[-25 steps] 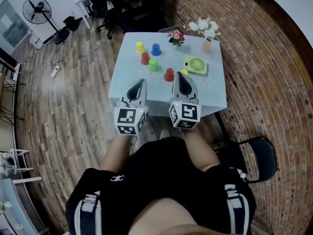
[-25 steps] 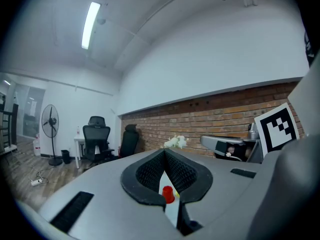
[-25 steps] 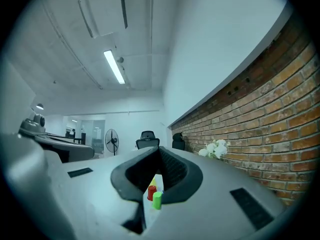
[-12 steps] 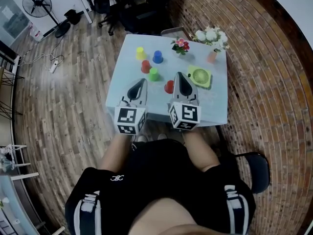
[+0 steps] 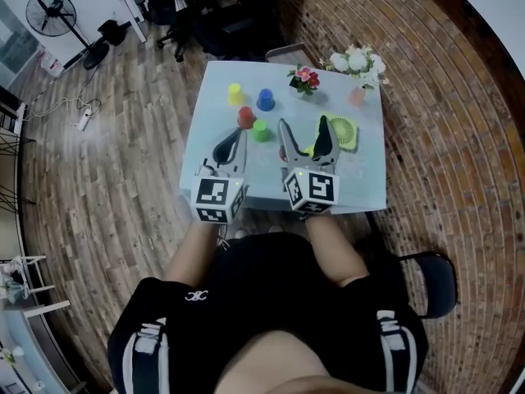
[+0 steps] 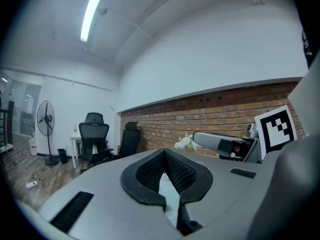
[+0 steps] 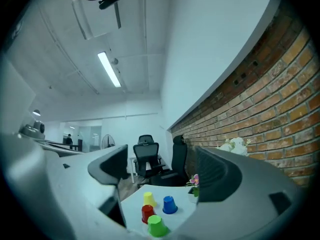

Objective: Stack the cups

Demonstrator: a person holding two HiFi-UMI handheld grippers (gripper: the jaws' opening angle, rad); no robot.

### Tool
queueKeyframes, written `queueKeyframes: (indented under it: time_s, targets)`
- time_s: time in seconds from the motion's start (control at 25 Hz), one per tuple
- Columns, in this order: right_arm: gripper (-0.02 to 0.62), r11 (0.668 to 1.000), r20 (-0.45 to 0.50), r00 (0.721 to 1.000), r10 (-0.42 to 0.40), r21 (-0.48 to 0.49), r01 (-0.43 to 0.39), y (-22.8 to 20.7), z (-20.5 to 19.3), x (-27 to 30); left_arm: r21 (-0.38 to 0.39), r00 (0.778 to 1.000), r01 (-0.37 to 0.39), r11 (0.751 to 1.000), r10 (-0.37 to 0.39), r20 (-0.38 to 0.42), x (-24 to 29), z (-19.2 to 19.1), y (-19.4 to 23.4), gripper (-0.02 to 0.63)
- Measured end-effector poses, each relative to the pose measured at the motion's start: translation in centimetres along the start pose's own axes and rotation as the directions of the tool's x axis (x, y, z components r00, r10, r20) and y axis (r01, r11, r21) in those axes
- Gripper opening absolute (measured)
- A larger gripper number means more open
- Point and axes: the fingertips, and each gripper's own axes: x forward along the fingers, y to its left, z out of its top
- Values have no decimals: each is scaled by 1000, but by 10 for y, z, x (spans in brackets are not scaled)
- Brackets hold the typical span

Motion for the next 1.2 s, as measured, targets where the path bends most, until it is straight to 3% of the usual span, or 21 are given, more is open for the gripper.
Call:
queueKeyframes:
  time_s: [0.08, 0.2, 0.72, 1.2]
  targets:
    - [460, 999, -1, 999, -36, -9, 36, -3, -3, 9, -4, 1000, 3, 1000, -3, 2, 3, -1, 6, 2]
    - [499, 996, -34, 996, -83, -18, 83, -6, -13, 19, -9, 1000, 7, 1000, -7, 2, 4, -2, 16, 2]
    - [518, 991, -234, 963, -136, -51, 128, -8, -101, 35, -18, 1000, 15, 1000, -15, -26, 9, -16, 39, 2]
    - [515, 989, -485, 865, -130, 1, 150, -18, -212, 10, -28, 998, -5, 1000, 4, -58, 2, -28, 41, 2]
